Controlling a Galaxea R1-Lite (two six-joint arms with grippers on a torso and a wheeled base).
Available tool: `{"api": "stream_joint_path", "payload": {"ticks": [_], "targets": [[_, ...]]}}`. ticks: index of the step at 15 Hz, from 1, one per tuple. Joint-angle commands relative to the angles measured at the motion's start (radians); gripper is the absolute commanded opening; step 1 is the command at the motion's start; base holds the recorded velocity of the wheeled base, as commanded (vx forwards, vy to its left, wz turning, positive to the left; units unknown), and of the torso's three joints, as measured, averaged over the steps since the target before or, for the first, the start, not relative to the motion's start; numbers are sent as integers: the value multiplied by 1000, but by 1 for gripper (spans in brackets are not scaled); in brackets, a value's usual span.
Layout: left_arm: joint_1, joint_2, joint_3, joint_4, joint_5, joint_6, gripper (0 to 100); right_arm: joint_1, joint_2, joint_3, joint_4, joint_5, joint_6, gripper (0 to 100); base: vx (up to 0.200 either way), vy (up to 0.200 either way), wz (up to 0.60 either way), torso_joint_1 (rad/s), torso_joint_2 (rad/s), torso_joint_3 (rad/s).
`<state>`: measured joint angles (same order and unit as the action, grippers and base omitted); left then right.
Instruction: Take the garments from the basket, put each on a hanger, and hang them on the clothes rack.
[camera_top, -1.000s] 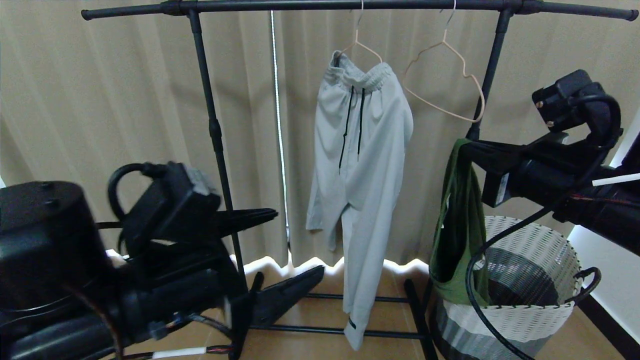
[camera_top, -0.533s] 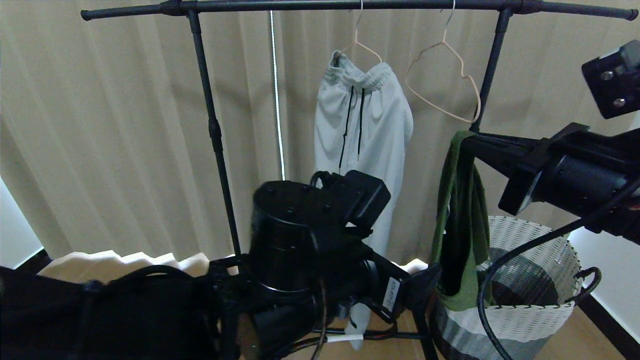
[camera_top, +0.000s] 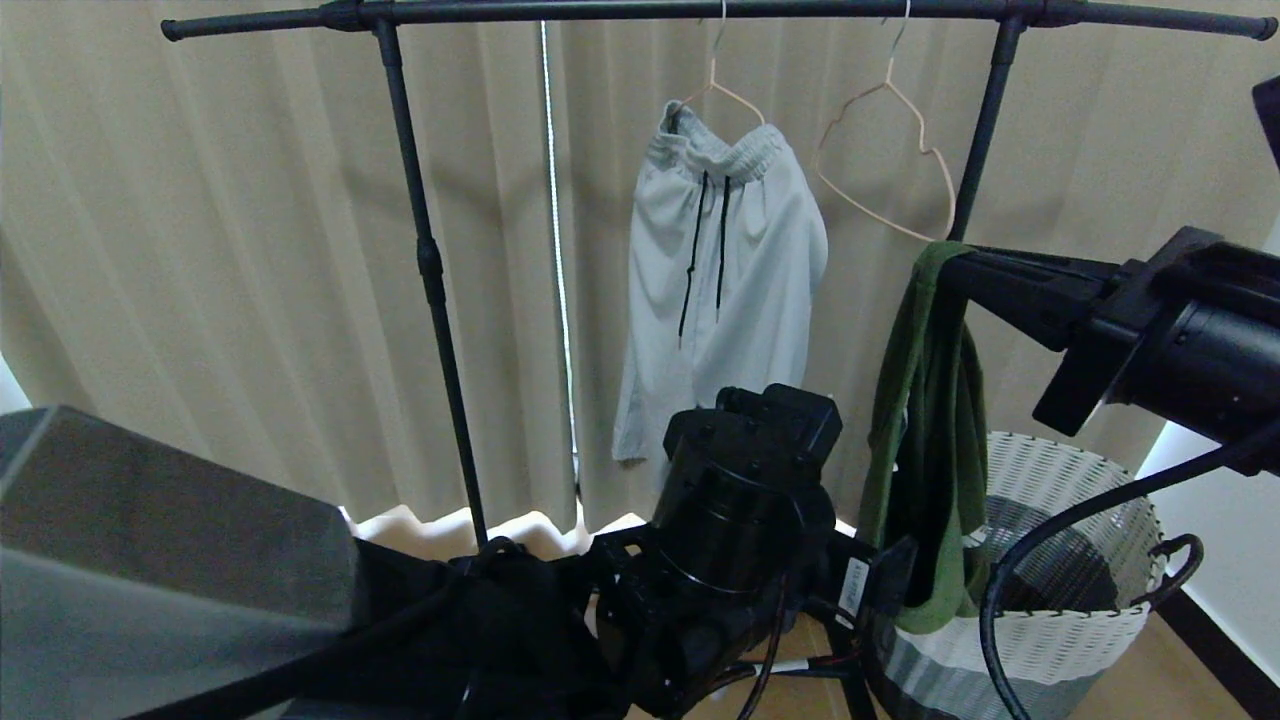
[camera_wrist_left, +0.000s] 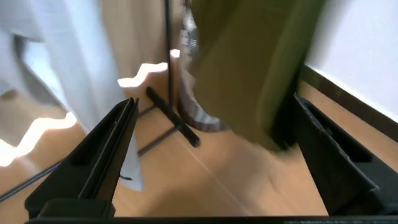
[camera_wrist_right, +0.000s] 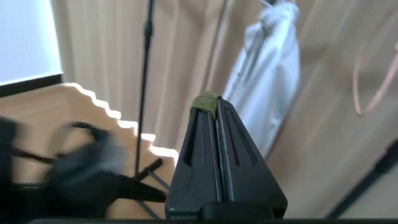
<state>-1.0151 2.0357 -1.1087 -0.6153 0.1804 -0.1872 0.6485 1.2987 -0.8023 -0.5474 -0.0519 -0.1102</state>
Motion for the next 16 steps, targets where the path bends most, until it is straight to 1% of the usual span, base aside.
{"api": "stream_joint_path", "payload": {"ticks": [1, 4, 5, 7, 8, 10, 12, 13, 14, 15, 16], "targets": [[4, 63, -29, 0, 42, 2, 100, 16, -22, 0, 3, 0, 0, 0, 0, 0, 0, 0, 0, 0], [4, 52, 20, 3, 45, 20, 100, 14, -42, -15, 38, -2, 0, 0, 0, 0, 0, 0, 0, 0], [6, 27, 52, 3, 45, 42, 100, 11, -49, -18, 44, -2, 0, 0, 0, 0, 0, 0, 0, 0], [4, -31, 130, 3, 45, 61, 100, 10, -50, -15, 43, -3, 0, 0, 0, 0, 0, 0, 0, 0], [4, -51, 165, 2, 45, 66, 0, 10, -50, -17, 43, -3, 0, 0, 0, 0, 0, 0, 0, 0], [6, -98, 214, -1, 51, 68, 0, 8, -42, -20, 43, -3, 0, 0, 0, 0, 0, 0, 0, 0], [36, -192, 285, -1, 53, 88, 0, -12, -21, -14, 43, -2, 0, 0, 0, 0, 0, 0, 0, 0], [61, -275, 336, -3, 54, 127, 0, -32, -1, -14, 37, 0, 1, 0, 0, 0, 0, 0, 0, 0], [104, -356, 362, 3, 51, 190, 0, -47, 19, -18, 29, 0, 6, 0, 0, 0, 0, 0, 0, 0], [173, -414, 356, 17, 50, 246, 0, -58, 31, -18, 24, -2, 17, 0, 0, 0, 0, 0, 0, 0], [237, -459, 333, 40, 48, 285, 0, -64, 31, -18, 24, -3, 27, 0, 0, 0, 0, 0, 0, 0]]}}
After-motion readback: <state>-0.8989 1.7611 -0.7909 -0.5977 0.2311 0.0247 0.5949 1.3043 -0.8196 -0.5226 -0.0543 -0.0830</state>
